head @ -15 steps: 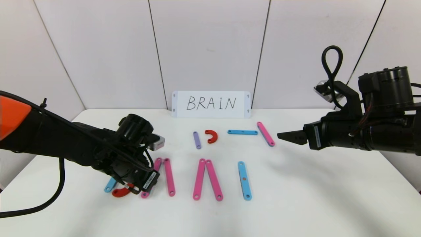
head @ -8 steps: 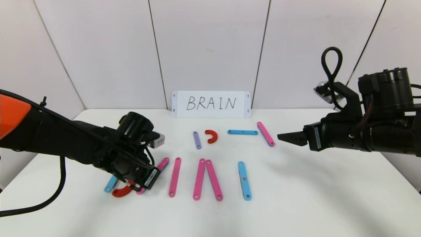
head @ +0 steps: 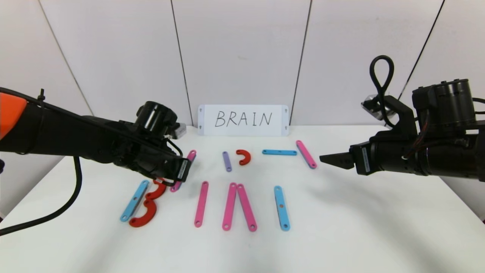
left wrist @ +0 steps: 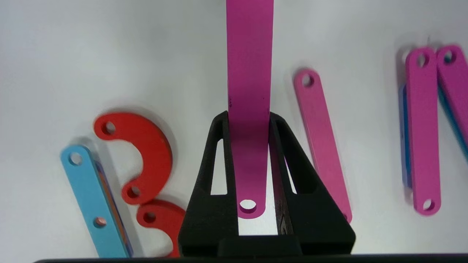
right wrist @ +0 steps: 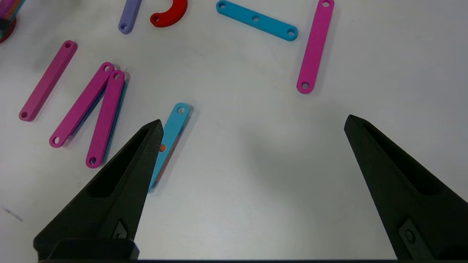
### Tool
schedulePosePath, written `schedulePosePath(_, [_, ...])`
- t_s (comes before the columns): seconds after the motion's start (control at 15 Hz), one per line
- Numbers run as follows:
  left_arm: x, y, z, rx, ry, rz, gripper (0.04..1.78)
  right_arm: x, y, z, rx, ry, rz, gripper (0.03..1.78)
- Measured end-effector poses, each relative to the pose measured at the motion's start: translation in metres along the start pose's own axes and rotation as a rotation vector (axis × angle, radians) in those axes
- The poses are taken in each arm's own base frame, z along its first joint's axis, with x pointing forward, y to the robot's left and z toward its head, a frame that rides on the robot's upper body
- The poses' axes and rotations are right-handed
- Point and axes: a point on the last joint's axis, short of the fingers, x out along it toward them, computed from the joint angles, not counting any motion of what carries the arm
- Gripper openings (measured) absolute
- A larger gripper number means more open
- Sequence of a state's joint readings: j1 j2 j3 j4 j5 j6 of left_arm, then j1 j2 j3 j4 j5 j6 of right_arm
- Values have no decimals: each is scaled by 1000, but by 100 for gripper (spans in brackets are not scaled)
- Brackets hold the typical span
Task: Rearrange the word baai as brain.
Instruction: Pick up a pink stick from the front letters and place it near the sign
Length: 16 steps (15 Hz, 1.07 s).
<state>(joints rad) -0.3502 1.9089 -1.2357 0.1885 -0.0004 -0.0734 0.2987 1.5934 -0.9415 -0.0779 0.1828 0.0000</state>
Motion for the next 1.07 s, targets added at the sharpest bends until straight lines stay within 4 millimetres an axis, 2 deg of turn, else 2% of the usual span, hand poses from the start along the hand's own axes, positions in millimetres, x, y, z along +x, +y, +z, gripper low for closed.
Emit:
schedulePosePath(0.2, [9,16,30,-62,-74,51,30,0,0,0,1,1,-1,173])
schedulePosePath(0.4, [28,36,49,-172,-80,117,30,0,0,-1,1,4,-1,173])
schedulePosePath(0.67, [53,59,56,-249,-66,183,30,1,0,-2,-3,7,0,173])
schedulePosePath(1.07, [72,66,53,-271,-17,196,35,1,0,-3,-6,11,1,173])
